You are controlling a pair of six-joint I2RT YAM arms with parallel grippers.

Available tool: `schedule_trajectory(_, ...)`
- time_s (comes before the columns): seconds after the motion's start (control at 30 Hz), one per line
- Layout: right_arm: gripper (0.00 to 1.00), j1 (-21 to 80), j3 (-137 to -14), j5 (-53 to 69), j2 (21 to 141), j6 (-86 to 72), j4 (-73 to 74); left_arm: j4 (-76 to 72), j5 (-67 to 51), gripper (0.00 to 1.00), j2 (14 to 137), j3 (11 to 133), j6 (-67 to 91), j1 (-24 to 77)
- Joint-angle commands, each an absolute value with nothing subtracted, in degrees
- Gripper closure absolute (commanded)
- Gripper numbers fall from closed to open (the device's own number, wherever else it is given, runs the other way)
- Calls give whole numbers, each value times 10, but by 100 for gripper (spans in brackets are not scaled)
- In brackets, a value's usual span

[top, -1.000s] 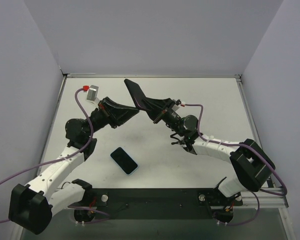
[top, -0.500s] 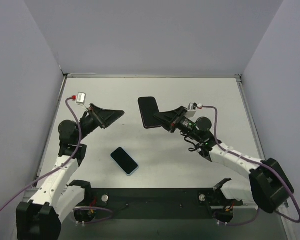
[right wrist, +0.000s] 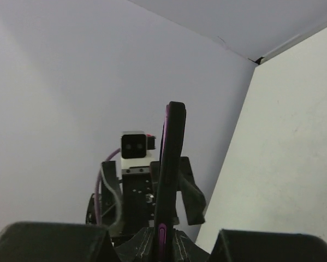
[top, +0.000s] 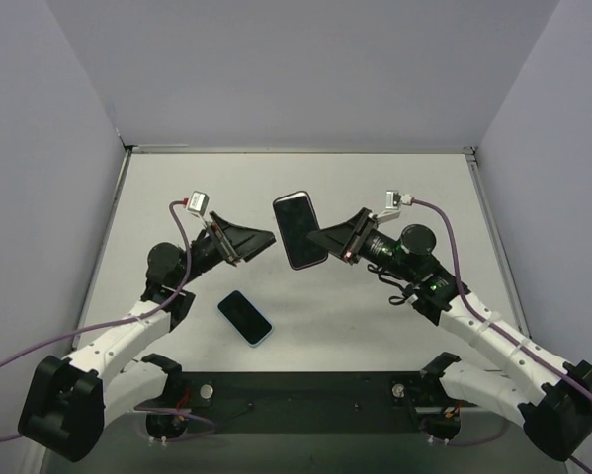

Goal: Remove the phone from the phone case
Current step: Remove the phone case from the phone.

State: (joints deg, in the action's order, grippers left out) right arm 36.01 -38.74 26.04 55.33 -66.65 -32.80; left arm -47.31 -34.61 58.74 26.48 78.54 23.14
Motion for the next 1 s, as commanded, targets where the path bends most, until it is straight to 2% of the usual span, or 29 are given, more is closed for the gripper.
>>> schedule_trajectory(0.0, 100, 378, -417, 247, 552, -629, -340, -569, -302, 7, 584, 272, 803, 259)
schedule_trajectory(0.1, 100, 387, -425, 239, 560, -628, -339, -533, -309, 7, 609, 297, 775, 283)
schedule_trajectory(0.43, 100, 399, -441, 225, 564, -617, -325, -604, -320, 6, 685, 312, 802, 303)
schedule_trajectory(0.5, 100, 399, -440, 223, 564, -617, -319, -628, -320, 25, 694, 318, 808, 304)
schedule_trajectory(0.53, 100, 399, -439, 223, 563, -617, -319, -637, -319, 41, 702, 320, 813, 304)
schedule_trajectory(0.57, 100, 400, -436, 224, 563, -618, -318, -645, -317, 85, 707, 324, 816, 304)
schedule_trajectory(0.6, 100, 399, -435, 223, 561, -620, -316, -654, -316, 100, 710, 327, 819, 304)
schedule_trajectory(0.77, 100, 389, -421, 217, 538, -638, -297, -716, -301, 100, 736, 324, 852, 301)
schedule_trajectory(0.8, 89, 382, -411, 217, 532, -648, -298, -736, -296, 100, 741, 322, 859, 298)
schedule_trajectory(0.83, 83, 380, -406, 215, 518, -651, -299, -747, -292, 100, 750, 321, 870, 297)
schedule_trajectory(0.9, 73, 379, -384, 207, 498, -656, -298, -782, -287, 100, 760, 317, 884, 292)
schedule_trajectory(0.97, 69, 379, -366, 198, 463, -669, -303, -813, -284, 100, 775, 316, 903, 288)
